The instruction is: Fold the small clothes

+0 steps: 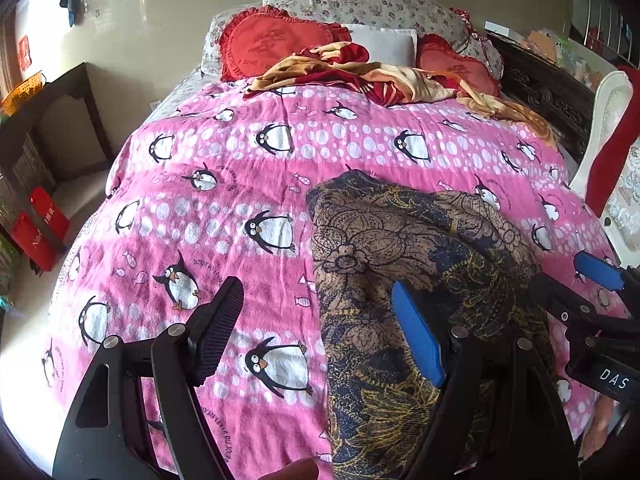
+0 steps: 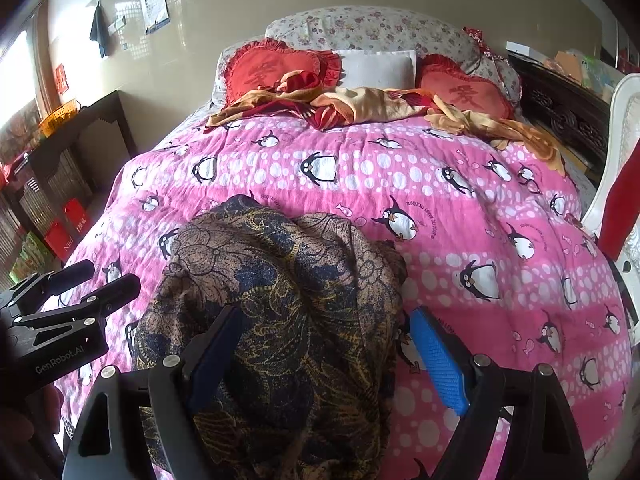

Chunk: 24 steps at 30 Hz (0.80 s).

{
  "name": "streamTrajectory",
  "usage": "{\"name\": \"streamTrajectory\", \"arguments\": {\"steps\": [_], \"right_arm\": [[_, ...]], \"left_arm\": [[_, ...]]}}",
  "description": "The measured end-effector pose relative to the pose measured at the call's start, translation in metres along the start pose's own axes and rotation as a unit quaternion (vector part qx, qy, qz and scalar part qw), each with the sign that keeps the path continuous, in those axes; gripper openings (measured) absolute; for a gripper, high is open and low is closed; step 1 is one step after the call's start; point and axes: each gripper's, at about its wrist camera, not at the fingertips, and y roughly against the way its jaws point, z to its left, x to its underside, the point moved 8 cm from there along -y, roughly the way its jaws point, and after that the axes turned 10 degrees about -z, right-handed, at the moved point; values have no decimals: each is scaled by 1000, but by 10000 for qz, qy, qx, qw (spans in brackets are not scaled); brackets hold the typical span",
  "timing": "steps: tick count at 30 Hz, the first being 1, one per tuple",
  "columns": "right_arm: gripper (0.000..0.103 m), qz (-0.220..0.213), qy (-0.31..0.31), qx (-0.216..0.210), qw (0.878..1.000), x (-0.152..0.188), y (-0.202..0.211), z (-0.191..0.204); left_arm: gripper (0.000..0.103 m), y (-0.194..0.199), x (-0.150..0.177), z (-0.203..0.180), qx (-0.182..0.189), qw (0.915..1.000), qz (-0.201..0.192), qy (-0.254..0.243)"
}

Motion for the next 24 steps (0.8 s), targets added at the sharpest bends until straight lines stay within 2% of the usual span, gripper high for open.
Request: {"name": "streamTrajectory", "arguments": {"steps": [24], "right_arm": [[84, 135, -9, -50, 9999, 5, -7, 1]], "left_arm": [[77, -6, 4, 3, 13, 10000, 56, -6]]}}
